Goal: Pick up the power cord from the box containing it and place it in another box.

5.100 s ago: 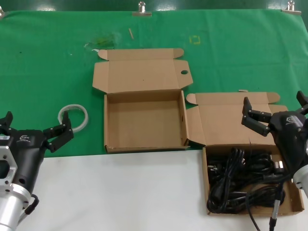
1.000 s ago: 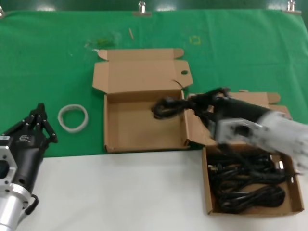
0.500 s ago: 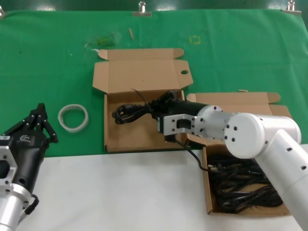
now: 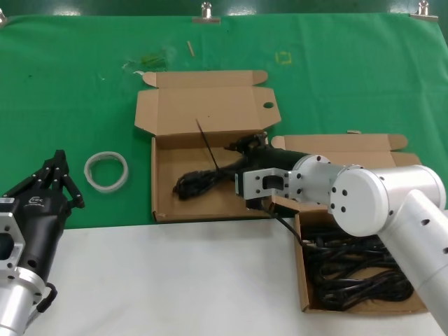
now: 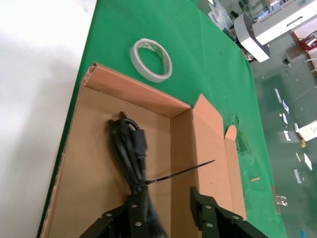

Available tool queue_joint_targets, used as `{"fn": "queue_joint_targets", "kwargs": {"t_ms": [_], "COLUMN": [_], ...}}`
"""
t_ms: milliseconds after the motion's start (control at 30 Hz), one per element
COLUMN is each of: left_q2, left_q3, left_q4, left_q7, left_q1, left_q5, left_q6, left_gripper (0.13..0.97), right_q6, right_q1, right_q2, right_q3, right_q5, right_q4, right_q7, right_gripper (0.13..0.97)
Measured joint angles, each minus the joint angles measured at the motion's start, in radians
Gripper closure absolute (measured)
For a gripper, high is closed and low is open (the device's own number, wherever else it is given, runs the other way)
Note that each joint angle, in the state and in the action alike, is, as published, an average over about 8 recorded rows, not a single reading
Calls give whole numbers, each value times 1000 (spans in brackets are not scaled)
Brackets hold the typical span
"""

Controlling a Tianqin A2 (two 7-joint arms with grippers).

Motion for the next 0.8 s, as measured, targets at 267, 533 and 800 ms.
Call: {"fn": "queue_joint_targets", "kwargs": {"t_ms": [267,533,800], "left_q2": [0,0,0], "left_q3": [0,0,0], "left_q4": [0,0,0], "left_q7": [0,0,0], "left_q1": [0,0,0], "left_q5": [0,0,0], "left_q6": [0,0,0], "left_gripper": [957,957,950], "right_q6": [-34,-65,-46], "right_q1": [-45,-130,-173], "right_q2": [25,34,33], "right_q3": [53,223,280], "right_q5": [-23,-13,31], "right_q4": [149,440,515], "right_q7": [85,269,312], "right_gripper": [716,559,393]}}
